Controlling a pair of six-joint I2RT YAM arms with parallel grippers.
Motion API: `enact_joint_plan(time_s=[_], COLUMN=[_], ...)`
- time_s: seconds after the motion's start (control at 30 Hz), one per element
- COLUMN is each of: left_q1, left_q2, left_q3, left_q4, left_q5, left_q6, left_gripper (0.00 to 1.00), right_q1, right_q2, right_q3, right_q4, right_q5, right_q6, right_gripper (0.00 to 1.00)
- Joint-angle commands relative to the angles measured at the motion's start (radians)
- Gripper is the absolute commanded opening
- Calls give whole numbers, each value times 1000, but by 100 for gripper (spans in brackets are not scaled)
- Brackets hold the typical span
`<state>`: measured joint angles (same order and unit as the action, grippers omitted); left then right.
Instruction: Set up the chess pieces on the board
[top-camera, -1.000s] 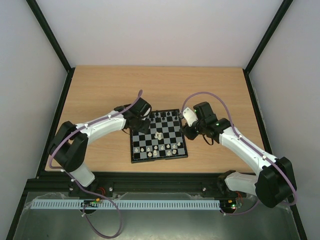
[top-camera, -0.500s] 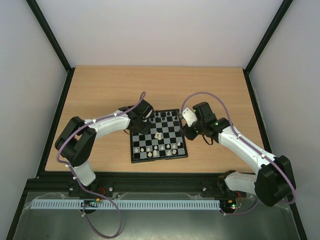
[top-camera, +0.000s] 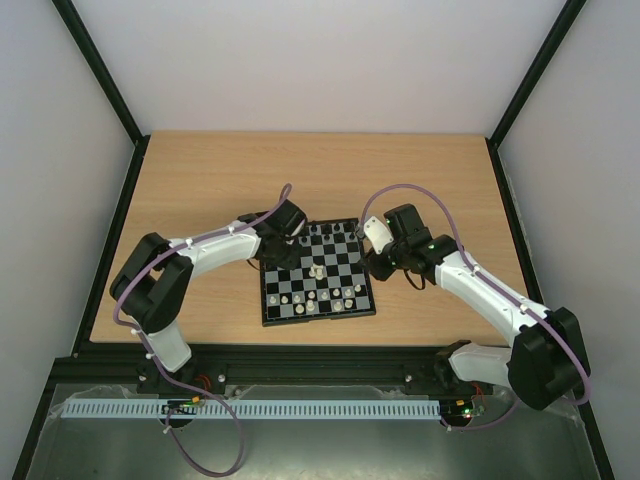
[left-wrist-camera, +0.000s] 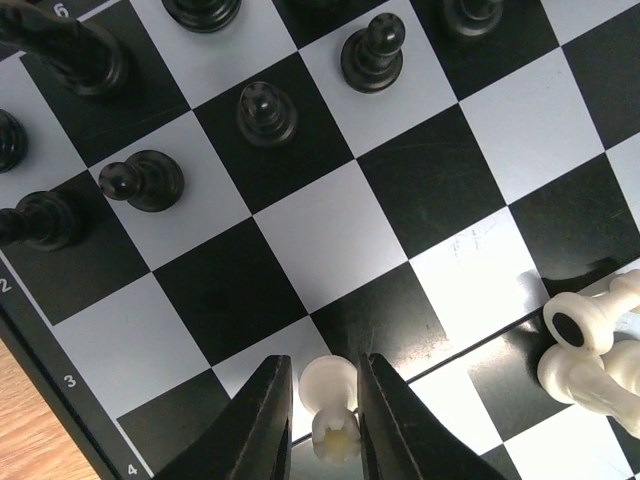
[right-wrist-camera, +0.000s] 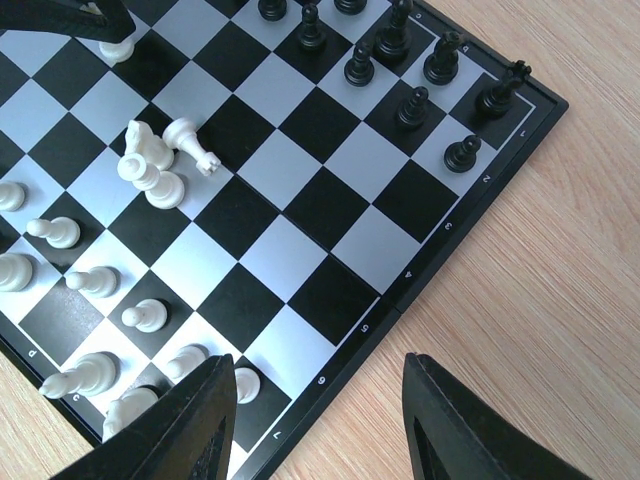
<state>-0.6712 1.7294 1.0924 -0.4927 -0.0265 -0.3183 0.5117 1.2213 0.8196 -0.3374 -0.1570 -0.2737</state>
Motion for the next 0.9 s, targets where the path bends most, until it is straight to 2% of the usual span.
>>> enact_joint_plan(time_s=[0.0, 0.23, 0.37, 0.5, 0.7, 0.87], left_q1=[-8, -16, -19, -28, -104, -162], left_q2=[6, 4, -8, -34, -168, -251], left_q3=[-2, 7, 8, 14, -17, -40], left_q4=[-44, -88, -94, -110, -122, -203], left_q5=[0, -24, -21, -28, -73, -92], left_q6=[5, 5, 8, 8, 5, -31], left_gripper=[21, 23, 18, 17, 16, 16], right_q1=[-2, -2, -2, -2, -2, -2], right_q2=[13, 23, 23, 24, 24, 24], right_q3=[-6, -5, -4, -4, -4, -5], right_q4=[-38, -45, -47, -47, -48, -48], right_q5=[-20, -25, -26, -26, -24, -27], right_q6=[-15, -16, -18, -20, -22, -24], right_gripper=[47, 47, 47, 47, 47, 47])
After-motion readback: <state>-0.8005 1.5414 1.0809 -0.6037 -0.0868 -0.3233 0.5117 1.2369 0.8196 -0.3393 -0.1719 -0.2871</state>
